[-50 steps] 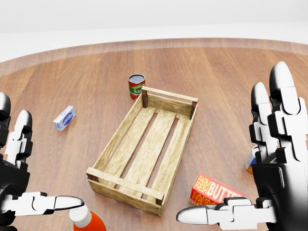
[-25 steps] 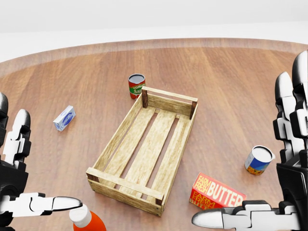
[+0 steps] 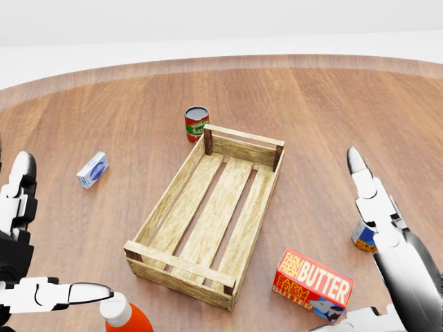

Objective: Pick up the butter and put it in the tray.

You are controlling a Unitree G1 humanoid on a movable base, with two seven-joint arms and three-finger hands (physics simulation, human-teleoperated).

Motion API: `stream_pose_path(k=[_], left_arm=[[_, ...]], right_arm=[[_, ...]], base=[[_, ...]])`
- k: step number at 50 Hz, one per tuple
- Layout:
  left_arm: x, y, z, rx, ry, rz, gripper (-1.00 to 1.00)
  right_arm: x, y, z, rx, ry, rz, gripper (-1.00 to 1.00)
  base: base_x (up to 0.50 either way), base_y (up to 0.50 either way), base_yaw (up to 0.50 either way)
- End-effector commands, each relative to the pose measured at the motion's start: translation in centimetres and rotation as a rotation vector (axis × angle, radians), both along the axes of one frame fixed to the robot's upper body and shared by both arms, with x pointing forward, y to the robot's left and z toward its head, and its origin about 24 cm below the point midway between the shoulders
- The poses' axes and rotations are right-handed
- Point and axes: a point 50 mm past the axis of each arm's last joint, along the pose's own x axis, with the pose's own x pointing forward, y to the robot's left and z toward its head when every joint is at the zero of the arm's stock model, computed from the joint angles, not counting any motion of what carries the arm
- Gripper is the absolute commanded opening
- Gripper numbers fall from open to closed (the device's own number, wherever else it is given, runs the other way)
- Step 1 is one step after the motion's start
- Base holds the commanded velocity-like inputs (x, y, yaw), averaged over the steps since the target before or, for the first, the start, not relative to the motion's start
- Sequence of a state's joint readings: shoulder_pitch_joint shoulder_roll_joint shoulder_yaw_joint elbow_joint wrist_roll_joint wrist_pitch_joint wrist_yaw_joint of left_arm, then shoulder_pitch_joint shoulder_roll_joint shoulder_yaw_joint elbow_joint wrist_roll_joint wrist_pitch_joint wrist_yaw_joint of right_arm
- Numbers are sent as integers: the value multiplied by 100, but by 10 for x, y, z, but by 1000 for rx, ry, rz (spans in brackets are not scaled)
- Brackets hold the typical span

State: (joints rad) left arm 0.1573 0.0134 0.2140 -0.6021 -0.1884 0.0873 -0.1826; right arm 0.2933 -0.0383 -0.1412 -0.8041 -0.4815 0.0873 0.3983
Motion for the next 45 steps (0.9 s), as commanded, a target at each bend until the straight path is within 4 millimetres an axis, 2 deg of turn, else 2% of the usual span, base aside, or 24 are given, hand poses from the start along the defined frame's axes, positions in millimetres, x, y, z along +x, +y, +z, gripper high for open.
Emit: stream_pose_path(k=[1,16,22,29,45], left_arm=[[-3,1,5,0,-25,3,100],[-2,3,8,-2,-37,10,100],[-1,3,7,-3,-35,11,100],[-3,3,8,-3,-39,10,100],[-4,1,7,1,-34,4,100]], right_arm=[[2,-14,-33,-76,213,-53,100],[9,-20,-56,-76,321,-73,100],[11,-21,-56,-100,329,-70,100],[22,-18,-62,-136,352,-49,100],[35,-31,-83,-142,448,-49,100]], base=[[0,0,0],[0,0,0],[0,0,0],[0,0,0],[0,0,0]])
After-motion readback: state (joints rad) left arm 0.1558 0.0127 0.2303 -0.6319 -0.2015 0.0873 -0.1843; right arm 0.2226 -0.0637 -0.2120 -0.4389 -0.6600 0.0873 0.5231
